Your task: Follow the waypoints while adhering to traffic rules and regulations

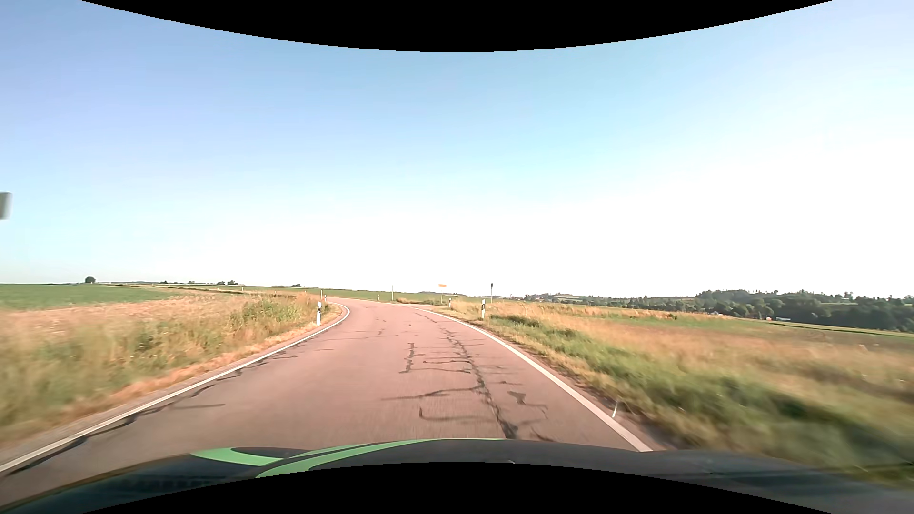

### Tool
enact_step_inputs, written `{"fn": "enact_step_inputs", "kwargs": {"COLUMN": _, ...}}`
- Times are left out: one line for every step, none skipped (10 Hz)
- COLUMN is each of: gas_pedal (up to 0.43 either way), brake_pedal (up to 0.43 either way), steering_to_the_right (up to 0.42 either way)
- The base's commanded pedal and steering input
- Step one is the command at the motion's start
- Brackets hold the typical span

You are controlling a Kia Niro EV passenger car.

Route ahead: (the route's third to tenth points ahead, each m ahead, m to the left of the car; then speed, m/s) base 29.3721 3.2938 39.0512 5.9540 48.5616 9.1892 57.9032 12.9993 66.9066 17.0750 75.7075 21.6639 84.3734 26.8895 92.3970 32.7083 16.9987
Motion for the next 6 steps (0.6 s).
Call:
{"fn": "enact_step_inputs", "kwargs": {"gas_pedal": 0.157, "brake_pedal": 0.000, "steering_to_the_right": -0.045}}
{"fn": "enact_step_inputs", "kwargs": {"gas_pedal": 0.169, "brake_pedal": 0.000, "steering_to_the_right": -0.049}}
{"fn": "enact_step_inputs", "kwargs": {"gas_pedal": 0.169, "brake_pedal": 0.000, "steering_to_the_right": -0.049}}
{"fn": "enact_step_inputs", "kwargs": {"gas_pedal": 0.169, "brake_pedal": 0.000, "steering_to_the_right": -0.049}}
{"fn": "enact_step_inputs", "kwargs": {"gas_pedal": 0.169, "brake_pedal": 0.000, "steering_to_the_right": -0.047}}
{"fn": "enact_step_inputs", "kwargs": {"gas_pedal": 0.169, "brake_pedal": 0.000, "steering_to_the_right": -0.044}}
